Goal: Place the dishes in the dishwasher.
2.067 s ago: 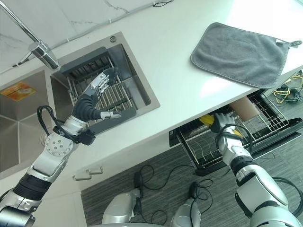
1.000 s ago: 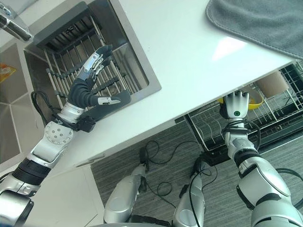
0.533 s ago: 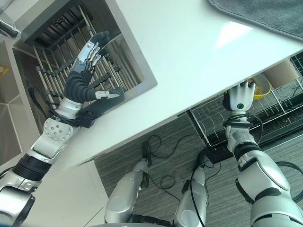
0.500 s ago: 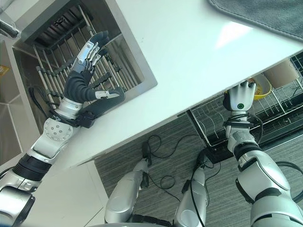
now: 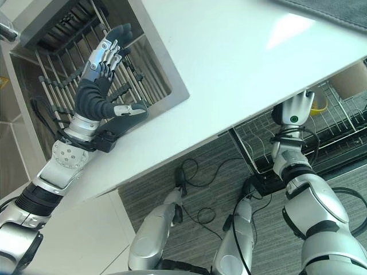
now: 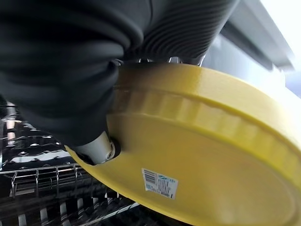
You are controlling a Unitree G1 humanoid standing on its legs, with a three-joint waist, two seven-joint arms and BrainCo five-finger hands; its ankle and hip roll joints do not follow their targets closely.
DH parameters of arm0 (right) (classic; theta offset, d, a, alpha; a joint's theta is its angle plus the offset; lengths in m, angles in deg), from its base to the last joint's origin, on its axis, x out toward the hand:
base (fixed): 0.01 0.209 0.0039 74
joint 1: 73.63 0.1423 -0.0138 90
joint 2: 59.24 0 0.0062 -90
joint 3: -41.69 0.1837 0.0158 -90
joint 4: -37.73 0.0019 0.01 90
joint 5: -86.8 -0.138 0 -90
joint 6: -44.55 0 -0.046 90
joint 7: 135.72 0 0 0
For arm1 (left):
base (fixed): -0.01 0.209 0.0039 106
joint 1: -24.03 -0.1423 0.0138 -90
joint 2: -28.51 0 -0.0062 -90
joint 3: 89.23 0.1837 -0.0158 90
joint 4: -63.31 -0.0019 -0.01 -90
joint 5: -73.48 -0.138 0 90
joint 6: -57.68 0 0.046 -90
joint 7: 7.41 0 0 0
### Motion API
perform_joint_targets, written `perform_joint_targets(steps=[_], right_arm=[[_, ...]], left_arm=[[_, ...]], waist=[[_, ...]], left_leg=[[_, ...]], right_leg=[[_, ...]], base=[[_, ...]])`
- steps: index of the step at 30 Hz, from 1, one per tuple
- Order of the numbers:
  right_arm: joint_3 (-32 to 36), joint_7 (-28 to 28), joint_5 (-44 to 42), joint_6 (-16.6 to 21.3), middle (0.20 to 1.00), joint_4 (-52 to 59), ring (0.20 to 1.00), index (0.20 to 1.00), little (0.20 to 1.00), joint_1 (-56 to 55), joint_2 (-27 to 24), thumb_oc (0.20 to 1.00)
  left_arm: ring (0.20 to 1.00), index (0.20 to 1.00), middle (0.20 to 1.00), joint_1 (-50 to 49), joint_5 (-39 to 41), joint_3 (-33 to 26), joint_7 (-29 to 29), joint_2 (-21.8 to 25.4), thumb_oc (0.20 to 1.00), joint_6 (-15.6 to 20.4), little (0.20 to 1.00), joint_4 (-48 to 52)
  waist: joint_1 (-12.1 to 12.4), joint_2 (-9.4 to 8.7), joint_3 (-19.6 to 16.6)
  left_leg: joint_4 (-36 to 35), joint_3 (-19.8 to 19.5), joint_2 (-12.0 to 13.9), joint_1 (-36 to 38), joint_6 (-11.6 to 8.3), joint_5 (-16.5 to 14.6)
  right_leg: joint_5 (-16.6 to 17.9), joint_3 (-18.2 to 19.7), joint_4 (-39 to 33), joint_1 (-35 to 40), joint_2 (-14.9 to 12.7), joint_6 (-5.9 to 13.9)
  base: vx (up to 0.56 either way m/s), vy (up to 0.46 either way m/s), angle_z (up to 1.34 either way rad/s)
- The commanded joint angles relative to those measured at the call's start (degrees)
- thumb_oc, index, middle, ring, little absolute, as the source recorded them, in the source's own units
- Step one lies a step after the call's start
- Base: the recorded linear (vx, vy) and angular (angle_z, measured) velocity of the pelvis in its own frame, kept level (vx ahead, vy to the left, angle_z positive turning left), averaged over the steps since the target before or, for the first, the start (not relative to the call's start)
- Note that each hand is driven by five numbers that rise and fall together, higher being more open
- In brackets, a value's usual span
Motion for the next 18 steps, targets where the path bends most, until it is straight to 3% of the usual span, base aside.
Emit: perform_joint_targets(steps=[1,4,12,13,18], right_arm=[[-2.84,3.61,-1.21,6.11,0.200,0.05,0.200,0.200,0.200,16.02,2.20,0.200],[-2.28,4.92,-1.12,6.81,0.200,-0.48,0.200,0.200,0.200,15.69,2.75,0.200],[-1.32,4.99,-0.88,3.73,0.200,-0.22,0.200,0.200,0.200,15.85,3.70,0.200],[-1.19,6.07,-0.89,2.20,1.000,-0.07,1.000,1.000,1.000,15.60,3.89,1.000],[3.18,7.74,-8.09,0.26,1.000,-1.61,1.000,1.000,1.000,12.48,6.17,1.000]], left_arm=[[1.000,1.000,1.000,2.61,-1.13,4.55,0.44,-1.69,1.000,-0.14,1.000,0.08],[1.000,1.000,1.000,2.71,-1.47,4.65,0.11,-1.93,1.000,0.08,1.000,-0.10],[1.000,1.000,1.000,1.79,-1.85,4.13,-0.70,-2.88,1.000,0.04,1.000,0.07],[1.000,1.000,1.000,1.66,-1.97,3.87,-0.90,-3.11,1.000,-0.05,1.000,0.18],[1.000,1.000,1.000,0.81,-2.40,3.13,-1.19,-4.08,1.000,-0.53,1.000,1.10]], waist=[[2.99,-1.62,0.24],[3.22,-1.47,0.24],[3.37,-0.83,0.24],[3.30,-0.78,0.24],[2.97,-0.32,0.24]], left_leg=[[1.80,-5.98,-1.80,-1.34,1.76,-3.95],[1.80,-6.18,-1.84,-1.63,1.77,-3.79],[1.57,-6.11,-1.96,-1.91,1.72,-3.35],[1.66,-6.04,-1.98,-1.96,1.73,-3.36],[1.57,-5.64,-1.95,-1.98,1.66,-3.25]], right_leg=[[-2.03,-2.63,7.60,-4.75,-4.62,5.11],[-2.05,-2.83,7.88,-4.96,-4.66,5.14],[-1.74,-3.04,8.07,-5.37,-4.90,5.24],[-1.72,-3.01,8.14,-5.43,-4.95,5.22],[-1.50,-2.81,8.14,-5.68,-5.12,5.14]], base=[[0.03,-0.013,0.00],[0.00,0.000,0.00],[0.00,0.000,0.00],[0.00,0.000,0.00],[0.00,0.000,0.00]])
